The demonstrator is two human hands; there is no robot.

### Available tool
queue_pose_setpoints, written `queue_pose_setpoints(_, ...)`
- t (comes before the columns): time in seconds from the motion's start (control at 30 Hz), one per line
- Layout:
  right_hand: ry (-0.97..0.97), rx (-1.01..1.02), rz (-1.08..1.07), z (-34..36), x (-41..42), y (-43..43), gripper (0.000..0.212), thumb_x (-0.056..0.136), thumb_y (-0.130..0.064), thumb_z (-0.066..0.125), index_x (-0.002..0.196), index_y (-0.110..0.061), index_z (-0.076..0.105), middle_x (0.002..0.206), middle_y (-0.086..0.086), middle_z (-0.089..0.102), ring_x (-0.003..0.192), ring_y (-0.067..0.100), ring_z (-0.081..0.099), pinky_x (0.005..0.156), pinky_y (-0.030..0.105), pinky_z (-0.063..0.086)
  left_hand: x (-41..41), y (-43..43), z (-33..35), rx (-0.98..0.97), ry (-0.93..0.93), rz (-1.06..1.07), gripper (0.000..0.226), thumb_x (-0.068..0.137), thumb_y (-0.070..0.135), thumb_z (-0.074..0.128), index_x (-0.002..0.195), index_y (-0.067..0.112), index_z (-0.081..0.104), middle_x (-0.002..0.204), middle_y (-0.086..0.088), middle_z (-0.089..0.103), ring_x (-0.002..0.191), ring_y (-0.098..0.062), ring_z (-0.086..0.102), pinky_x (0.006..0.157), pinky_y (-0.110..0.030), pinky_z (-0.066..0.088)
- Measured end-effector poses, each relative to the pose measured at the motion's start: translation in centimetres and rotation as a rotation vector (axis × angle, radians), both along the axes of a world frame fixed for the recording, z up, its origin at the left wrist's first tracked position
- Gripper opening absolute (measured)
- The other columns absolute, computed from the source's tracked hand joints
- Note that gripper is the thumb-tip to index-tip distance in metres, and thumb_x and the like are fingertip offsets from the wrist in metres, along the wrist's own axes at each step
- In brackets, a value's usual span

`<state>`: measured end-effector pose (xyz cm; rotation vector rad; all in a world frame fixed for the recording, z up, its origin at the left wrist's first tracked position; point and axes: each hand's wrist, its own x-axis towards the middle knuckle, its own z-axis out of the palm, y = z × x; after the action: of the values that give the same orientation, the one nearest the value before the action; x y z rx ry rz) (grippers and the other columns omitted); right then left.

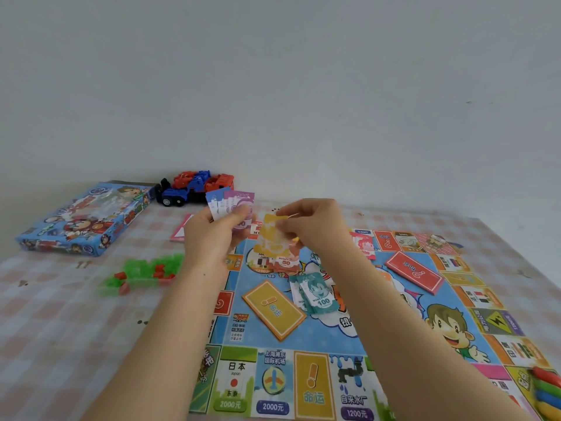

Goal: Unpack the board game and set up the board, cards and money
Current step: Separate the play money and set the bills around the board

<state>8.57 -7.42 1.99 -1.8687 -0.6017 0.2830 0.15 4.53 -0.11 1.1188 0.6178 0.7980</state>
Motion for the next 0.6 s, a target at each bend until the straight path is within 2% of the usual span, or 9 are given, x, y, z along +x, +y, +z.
queue_pose_setpoints(0.13, 0.015, -0.073, 0.044, -0.2, -0.4, 2.8, 0.015, 0.076, -0.002, 0.069, 0.077, -0.017, 0.071, 0.061, 0.005, 0.067, 0.051, 0.015, 0.060, 0.061, 0.029, 0.059, -0.3, 0.3, 0.0, -0.001, 0.012, 0.089, 0.010, 0.080, 0.011, 0.073, 0.081, 0.019, 0.067, 0.080, 0.000, 0.071, 0.068, -0.011, 0.066, 0.054, -0.020, 0.050)
queue_pose_setpoints(0.27, 0.036, -0.133, 0.049, -1.2, -0.3, 4.1, 0.011, 0.077, -0.003, 0.070, 0.083, -0.011, 0.073, 0.067, 0.011, 0.070, 0.054, 0.017, 0.063, 0.067, 0.035, 0.061, -0.4, 0.5, -0.1, 0.029, 0.053, 0.105, 0.012, 0.078, 0.016, 0.075, 0.077, 0.023, 0.066, 0.075, 0.004, 0.068, 0.066, -0.010, 0.062, 0.049, -0.020, 0.043)
queue_pose_setpoints(0.4, -0.019, -0.086, -0.038, -0.8, -0.1, 3.0, 0.012, 0.087, -0.011, 0.063, 0.091, -0.014, 0.074, 0.063, 0.001, 0.067, 0.045, 0.008, 0.058, 0.049, 0.023, 0.051, -0.2, 0.3, -0.3, 0.041, 0.072, 0.045, 0.014, 0.075, 0.017, 0.079, 0.074, 0.023, 0.066, 0.074, 0.004, 0.069, 0.064, -0.010, 0.061, 0.048, -0.017, 0.045)
queue_pose_setpoints(0.5, 0.020, 0.076, -0.088, 0.1, -0.1, 1.5, 0.014, 0.089, -0.024, 0.063, 0.089, -0.015, 0.074, 0.066, 0.000, 0.069, 0.038, 0.001, 0.053, 0.046, 0.020, 0.048, 0.1, -0.1, -0.4, 0.074, 0.103, -0.018, 0.016, 0.069, 0.020, 0.082, 0.075, 0.020, 0.068, 0.072, 0.001, 0.071, 0.060, -0.013, 0.063, 0.047, -0.017, 0.047)
queue_pose_setpoints(0.6, 0.028, 0.090, -0.069, 0.2, -0.4, 0.2, 0.019, 0.084, -0.035, 0.069, 0.077, -0.019, 0.074, 0.061, -0.001, 0.066, 0.038, 0.004, 0.050, 0.046, 0.019, 0.043, 0.2, -1.0, -0.3, 0.145, 0.147, -0.121, 0.020, 0.064, 0.022, 0.085, 0.078, 0.018, 0.070, 0.071, 0.000, 0.073, 0.058, -0.013, 0.066, 0.050, -0.020, 0.050)
